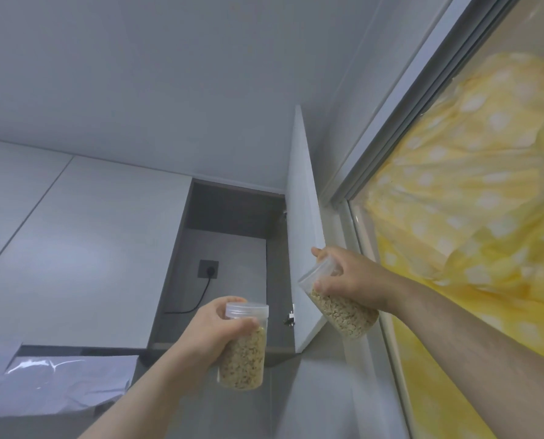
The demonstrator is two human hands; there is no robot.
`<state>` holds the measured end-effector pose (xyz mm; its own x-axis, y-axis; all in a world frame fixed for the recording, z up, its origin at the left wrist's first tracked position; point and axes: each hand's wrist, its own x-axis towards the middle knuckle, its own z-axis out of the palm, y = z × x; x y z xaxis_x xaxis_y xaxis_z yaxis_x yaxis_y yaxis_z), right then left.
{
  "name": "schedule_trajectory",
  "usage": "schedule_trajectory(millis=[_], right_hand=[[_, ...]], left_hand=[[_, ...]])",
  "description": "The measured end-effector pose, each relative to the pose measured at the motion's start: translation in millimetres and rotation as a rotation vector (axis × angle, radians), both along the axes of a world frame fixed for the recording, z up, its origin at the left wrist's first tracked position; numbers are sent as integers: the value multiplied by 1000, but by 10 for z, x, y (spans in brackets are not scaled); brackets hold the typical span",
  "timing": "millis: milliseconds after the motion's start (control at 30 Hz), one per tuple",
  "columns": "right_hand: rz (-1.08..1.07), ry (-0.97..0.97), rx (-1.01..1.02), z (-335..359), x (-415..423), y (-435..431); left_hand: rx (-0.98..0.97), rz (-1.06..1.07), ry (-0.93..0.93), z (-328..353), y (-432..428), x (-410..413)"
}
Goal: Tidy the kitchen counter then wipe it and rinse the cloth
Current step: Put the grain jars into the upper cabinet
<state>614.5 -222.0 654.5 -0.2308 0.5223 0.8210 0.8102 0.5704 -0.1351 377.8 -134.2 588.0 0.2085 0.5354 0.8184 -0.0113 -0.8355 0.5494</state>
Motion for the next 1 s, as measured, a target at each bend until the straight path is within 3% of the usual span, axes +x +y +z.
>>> schedule_trajectory(millis=[533, 1000], right_hand=[[-204, 195, 108, -218, 426, 21], [-373, 96, 260, -358, 464, 258]], left_hand=[[-13, -22, 6, 1, -170, 310], [-20, 49, -21, -28, -81, 147]])
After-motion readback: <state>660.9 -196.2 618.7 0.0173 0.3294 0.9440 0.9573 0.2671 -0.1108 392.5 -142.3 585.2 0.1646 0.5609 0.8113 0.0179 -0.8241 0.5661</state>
